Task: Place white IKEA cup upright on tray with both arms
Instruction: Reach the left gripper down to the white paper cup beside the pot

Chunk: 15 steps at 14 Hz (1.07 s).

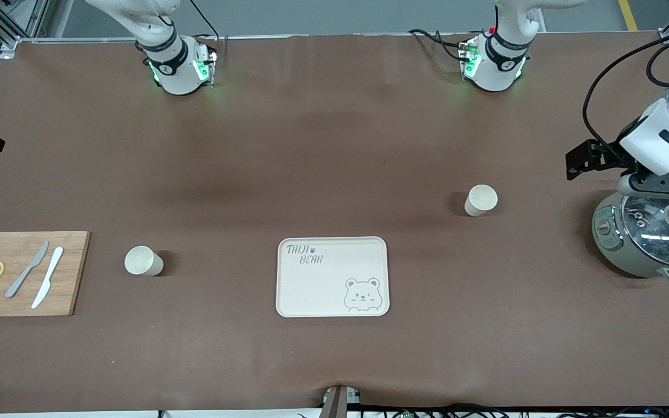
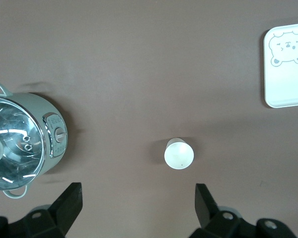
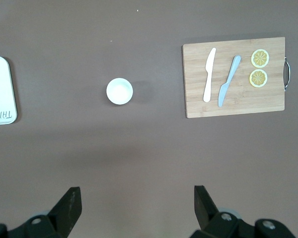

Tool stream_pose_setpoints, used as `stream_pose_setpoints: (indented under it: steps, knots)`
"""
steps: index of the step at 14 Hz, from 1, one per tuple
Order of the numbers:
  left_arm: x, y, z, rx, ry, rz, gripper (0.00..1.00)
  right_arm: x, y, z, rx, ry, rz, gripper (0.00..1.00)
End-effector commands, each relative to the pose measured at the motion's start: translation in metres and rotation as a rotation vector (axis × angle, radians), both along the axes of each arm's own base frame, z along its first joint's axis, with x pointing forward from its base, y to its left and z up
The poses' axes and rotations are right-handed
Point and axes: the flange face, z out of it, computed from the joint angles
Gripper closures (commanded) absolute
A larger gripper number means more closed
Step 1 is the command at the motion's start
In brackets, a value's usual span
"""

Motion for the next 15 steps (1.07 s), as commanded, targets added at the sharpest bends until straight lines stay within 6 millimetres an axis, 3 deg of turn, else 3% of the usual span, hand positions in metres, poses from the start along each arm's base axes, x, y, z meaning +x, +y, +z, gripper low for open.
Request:
stream_pose_setpoints:
  steps: [1,5,7,10,15]
  knots:
    - [-0.002,-0.002,0.002,0.005,-0.004,-0.003,0.0,-0.002,0.007,0.003,0.005,-0.008,0.002,0.0]
    - [-0.002,-0.007,-0.002,-0.002,0.007,-0.013,0.0,0.002,0.013,0.0,0.001,-0.01,0.013,0.0]
    - [0.002,-0.015,-0.022,0.004,0.042,-0.029,0.0,0.004,0.014,0.0,0.002,-0.017,0.017,0.0]
    - [-0.005,-0.017,-0.069,0.003,0.052,-0.036,0.0,0.004,0.015,0.0,0.004,-0.021,0.025,0.0]
    - [-0.042,-0.017,-0.178,-0.003,0.0,-0.044,0.0,0.011,0.013,-0.011,0.014,-0.002,0.026,0.0]
